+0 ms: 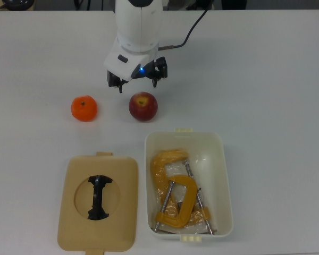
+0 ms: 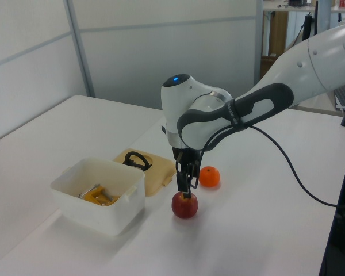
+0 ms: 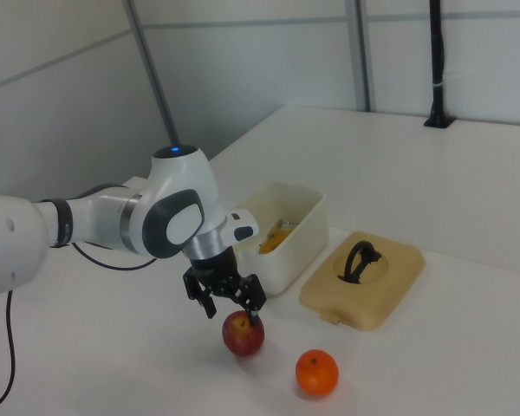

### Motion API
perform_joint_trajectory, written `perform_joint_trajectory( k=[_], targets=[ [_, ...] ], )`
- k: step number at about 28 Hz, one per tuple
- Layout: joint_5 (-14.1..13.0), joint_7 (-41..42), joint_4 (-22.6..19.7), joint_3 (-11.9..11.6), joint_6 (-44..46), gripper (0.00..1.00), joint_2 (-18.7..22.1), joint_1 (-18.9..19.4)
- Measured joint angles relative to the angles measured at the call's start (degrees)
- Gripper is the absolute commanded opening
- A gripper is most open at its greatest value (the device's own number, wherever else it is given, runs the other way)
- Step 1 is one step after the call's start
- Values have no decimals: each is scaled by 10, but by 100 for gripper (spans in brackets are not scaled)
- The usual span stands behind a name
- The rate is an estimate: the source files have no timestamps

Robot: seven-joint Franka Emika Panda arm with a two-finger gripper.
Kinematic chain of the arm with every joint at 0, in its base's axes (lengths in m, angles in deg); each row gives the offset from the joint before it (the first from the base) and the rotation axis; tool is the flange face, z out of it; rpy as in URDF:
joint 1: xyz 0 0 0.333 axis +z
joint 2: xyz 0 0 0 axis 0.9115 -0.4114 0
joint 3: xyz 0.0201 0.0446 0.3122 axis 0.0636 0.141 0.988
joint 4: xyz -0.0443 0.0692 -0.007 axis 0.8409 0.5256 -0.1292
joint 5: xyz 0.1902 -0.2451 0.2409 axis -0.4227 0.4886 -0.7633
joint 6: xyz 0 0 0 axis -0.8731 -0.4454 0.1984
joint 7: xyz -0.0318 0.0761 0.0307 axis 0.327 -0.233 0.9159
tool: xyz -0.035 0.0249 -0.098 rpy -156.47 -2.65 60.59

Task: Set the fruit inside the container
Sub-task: 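Close the gripper around the red apple and lift it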

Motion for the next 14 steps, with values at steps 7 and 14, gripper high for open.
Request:
perform_joint_trajectory(
  k=[7, 14],
  targets=[
    [1, 0, 0, 7, -29, 100, -34, 0],
    [6, 0, 0, 14, -70, 100, -69, 0]
  ],
)
